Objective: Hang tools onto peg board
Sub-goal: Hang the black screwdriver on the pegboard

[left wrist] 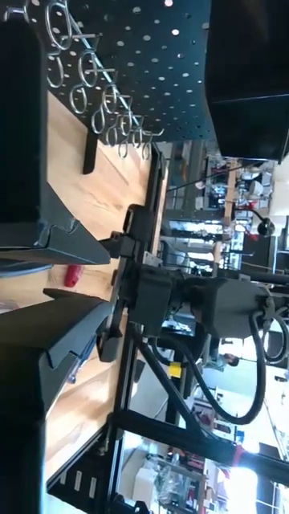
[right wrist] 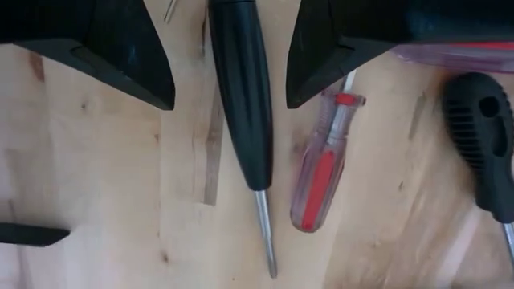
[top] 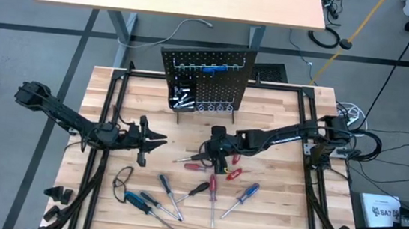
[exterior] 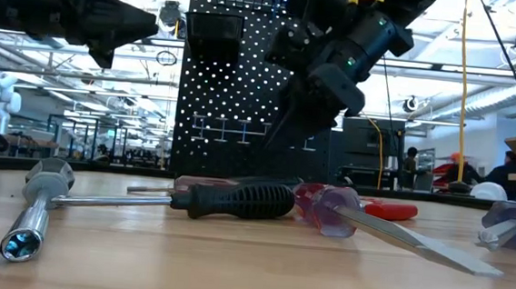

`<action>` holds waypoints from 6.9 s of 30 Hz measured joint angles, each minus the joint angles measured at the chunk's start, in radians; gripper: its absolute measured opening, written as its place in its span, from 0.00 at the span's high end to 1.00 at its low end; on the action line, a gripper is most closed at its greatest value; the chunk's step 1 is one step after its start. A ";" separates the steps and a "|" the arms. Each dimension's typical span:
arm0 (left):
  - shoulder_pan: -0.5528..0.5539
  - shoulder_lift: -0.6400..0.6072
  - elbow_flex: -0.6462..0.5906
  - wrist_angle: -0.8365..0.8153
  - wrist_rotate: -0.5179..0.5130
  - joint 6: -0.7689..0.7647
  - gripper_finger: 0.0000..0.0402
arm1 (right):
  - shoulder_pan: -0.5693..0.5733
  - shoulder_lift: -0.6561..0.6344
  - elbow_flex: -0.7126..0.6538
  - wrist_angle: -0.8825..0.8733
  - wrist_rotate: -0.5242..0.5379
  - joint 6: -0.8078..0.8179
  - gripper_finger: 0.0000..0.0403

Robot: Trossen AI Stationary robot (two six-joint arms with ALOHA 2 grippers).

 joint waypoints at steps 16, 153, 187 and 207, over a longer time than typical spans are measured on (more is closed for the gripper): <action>0.000 0.001 0.000 -0.045 0.014 -0.078 0.81 | -0.009 0.101 0.000 -0.009 -0.002 -0.008 0.43; -0.125 0.341 0.526 -0.534 -0.134 0.162 0.94 | 0.281 -0.703 -0.522 0.407 0.387 0.521 0.13; -0.032 0.602 0.354 0.433 0.165 0.263 0.94 | 0.197 -0.118 -0.227 1.208 0.109 0.080 0.13; 0.015 0.602 0.354 0.406 0.178 0.167 0.94 | 0.152 -0.118 -0.224 1.256 0.049 0.123 0.37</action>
